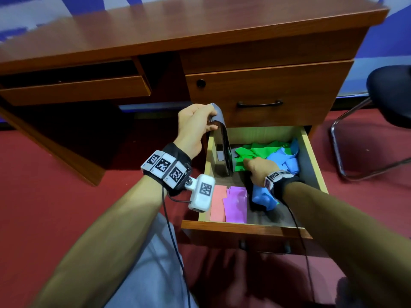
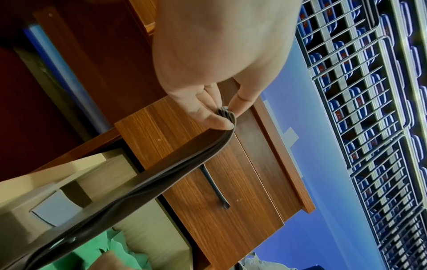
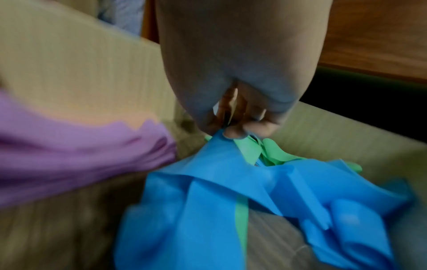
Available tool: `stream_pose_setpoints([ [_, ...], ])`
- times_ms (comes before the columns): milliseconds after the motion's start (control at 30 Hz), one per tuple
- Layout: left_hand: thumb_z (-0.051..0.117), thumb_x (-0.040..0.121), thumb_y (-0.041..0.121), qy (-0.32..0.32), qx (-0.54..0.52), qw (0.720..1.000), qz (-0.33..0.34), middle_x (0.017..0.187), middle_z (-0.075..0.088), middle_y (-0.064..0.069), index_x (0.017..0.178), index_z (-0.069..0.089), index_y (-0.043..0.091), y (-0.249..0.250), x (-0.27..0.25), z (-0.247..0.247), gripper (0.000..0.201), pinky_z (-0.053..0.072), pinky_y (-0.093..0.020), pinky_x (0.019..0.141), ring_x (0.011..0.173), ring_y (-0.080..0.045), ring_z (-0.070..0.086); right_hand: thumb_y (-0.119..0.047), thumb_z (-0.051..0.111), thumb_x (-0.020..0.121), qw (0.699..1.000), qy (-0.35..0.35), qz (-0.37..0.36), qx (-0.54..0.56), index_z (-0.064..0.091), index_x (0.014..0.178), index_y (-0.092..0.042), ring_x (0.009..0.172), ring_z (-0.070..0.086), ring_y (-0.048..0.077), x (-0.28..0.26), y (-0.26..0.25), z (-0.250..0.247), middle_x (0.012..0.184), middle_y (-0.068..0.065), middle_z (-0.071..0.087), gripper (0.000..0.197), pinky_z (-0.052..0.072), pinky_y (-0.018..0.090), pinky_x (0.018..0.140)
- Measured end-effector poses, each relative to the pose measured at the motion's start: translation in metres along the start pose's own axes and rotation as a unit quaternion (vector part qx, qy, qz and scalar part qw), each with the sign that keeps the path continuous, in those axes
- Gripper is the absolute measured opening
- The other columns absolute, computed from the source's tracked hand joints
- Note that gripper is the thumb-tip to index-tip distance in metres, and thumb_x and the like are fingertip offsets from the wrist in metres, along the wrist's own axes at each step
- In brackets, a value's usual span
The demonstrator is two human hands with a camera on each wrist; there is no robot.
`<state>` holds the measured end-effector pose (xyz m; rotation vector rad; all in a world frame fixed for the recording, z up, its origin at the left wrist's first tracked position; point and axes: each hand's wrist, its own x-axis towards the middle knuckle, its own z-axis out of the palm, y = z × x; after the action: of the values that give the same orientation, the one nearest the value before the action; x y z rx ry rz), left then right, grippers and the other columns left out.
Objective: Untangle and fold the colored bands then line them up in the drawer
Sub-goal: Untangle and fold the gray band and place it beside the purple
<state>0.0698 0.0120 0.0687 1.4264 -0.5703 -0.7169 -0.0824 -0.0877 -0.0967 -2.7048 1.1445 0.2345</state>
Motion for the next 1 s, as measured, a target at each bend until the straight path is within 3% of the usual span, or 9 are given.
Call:
stream_pose_setpoints([
  [100, 0.064, 0.086, -0.002, -0.007, 0.01, 1.0, 0.005, 0.077, 0.053, -0.01, 0.068, 0.064, 0.008, -0.002, 0.002, 0.0, 0.02, 0.05, -0.021, 0.053, 0.06, -0.013, 0.055, -0.016, 0.062, 0.081, 0.957, 0.15, 0.046, 0.244, 0.064, 0.102, -0.017, 0.084, 0.066, 0.032, -0.002, 0.006, -0.026, 0.089, 0.01, 0.07, 0.021, 0.047, 0.03, 0.069],
  [167, 0.064, 0.085, -0.001, -0.011, 0.021, 1.0, 0.012, 0.079, 0.054, -0.01, 0.069, 0.065, 0.008, -0.004, 0.002, 0.001, 0.019, 0.051, -0.021, 0.054, 0.063, -0.014, 0.056, -0.018, 0.063, 0.076, 0.877, 0.266, 0.079, 0.392, 0.066, 0.085, -0.019, 0.07, 0.06, 0.022, -0.007, 0.008, -0.048, 0.069, -0.004, 0.063, 0.009, 0.042, 0.025, 0.068],
  [233, 0.065, 0.085, -0.001, -0.017, 0.031, 0.999, 0.018, 0.078, 0.055, -0.01, 0.068, 0.065, 0.008, -0.006, 0.001, 0.002, 0.02, 0.051, -0.022, 0.054, 0.064, -0.014, 0.056, -0.016, 0.061, 0.074, 0.805, 0.329, 0.087, 0.486, 0.066, 0.081, -0.02, 0.066, 0.054, 0.015, -0.019, 0.007, -0.065, 0.068, -0.006, 0.059, 0.01, 0.042, 0.026, 0.066],
  [400, 0.065, 0.085, -0.003, -0.054, 0.061, 0.996, 0.03, 0.073, 0.059, -0.006, 0.071, 0.068, 0.009, -0.008, -0.003, 0.008, 0.019, 0.05, -0.023, 0.052, 0.057, -0.011, 0.058, -0.002, 0.052, 0.082, 0.656, 0.295, 0.071, 0.691, 0.071, 0.083, -0.011, 0.055, 0.046, 0.02, -0.051, 0.006, -0.098, 0.071, 0.011, 0.053, 0.021, 0.036, 0.026, 0.053],
  [533, 0.068, 0.087, -0.004, -0.116, 0.094, 0.988, 0.037, 0.069, 0.062, -0.006, 0.084, 0.071, 0.001, -0.01, -0.01, 0.011, 0.007, 0.049, -0.021, 0.049, 0.052, -0.009, 0.058, -0.001, 0.053, 0.088, 0.563, 0.219, 0.067, 0.795, 0.066, 0.08, -0.008, 0.044, 0.039, 0.014, -0.066, 0.003, -0.118, 0.055, 0.003, 0.046, 0.018, 0.032, 0.024, 0.05],
  [633, 0.068, 0.087, -0.002, -0.143, 0.117, 0.982, 0.035, 0.064, 0.063, -0.001, 0.089, 0.073, -0.001, -0.01, -0.012, 0.013, 0.005, 0.048, -0.021, 0.05, 0.055, -0.007, 0.058, -0.006, 0.051, 0.089, 0.592, 0.145, 0.007, 0.793, 0.067, 0.092, -0.003, 0.053, 0.053, 0.017, -0.076, 0.005, -0.129, 0.072, 0.014, 0.066, 0.017, 0.041, 0.027, 0.055],
  [733, 0.065, 0.087, -0.002, -0.169, 0.143, 0.975, 0.036, 0.052, 0.055, 0.009, 0.088, 0.072, -0.002, -0.011, -0.011, 0.015, 0.007, 0.044, -0.022, 0.05, 0.052, -0.006, 0.051, -0.004, 0.053, 0.096, 0.654, 0.088, -0.046, 0.75, 0.066, 0.101, -0.002, 0.068, 0.066, 0.021, -0.083, 0.01, -0.128, 0.098, 0.024, 0.073, 0.014, 0.052, 0.025, 0.064],
  [833, 0.063, 0.085, -0.002, -0.189, 0.138, 0.972, 0.032, 0.05, 0.049, 0.008, 0.083, 0.069, 0.001, -0.012, -0.012, 0.018, 0.007, 0.039, -0.023, 0.048, 0.05, -0.007, 0.046, -0.007, 0.07, 0.091, 0.72, 0.132, -0.077, 0.677, 0.069, 0.099, -0.006, 0.064, 0.062, 0.014, -0.083, 0.015, -0.124, 0.085, 0.014, 0.073, 0.008, 0.048, 0.021, 0.06],
  [1000, 0.06, 0.089, -0.001, -0.218, 0.119, 0.969, 0.017, 0.054, 0.056, 0.005, 0.082, 0.068, 0.003, -0.013, -0.017, 0.024, 0.011, 0.038, -0.022, 0.047, 0.054, -0.01, 0.049, -0.022, 0.072, 0.091, 0.761, 0.151, -0.096, 0.623, 0.071, 0.094, -0.02, 0.078, 0.05, 0.013, -0.081, 0.025, -0.122, 0.088, 0.005, 0.059, 0.004, 0.037, 0.022, 0.062],
])
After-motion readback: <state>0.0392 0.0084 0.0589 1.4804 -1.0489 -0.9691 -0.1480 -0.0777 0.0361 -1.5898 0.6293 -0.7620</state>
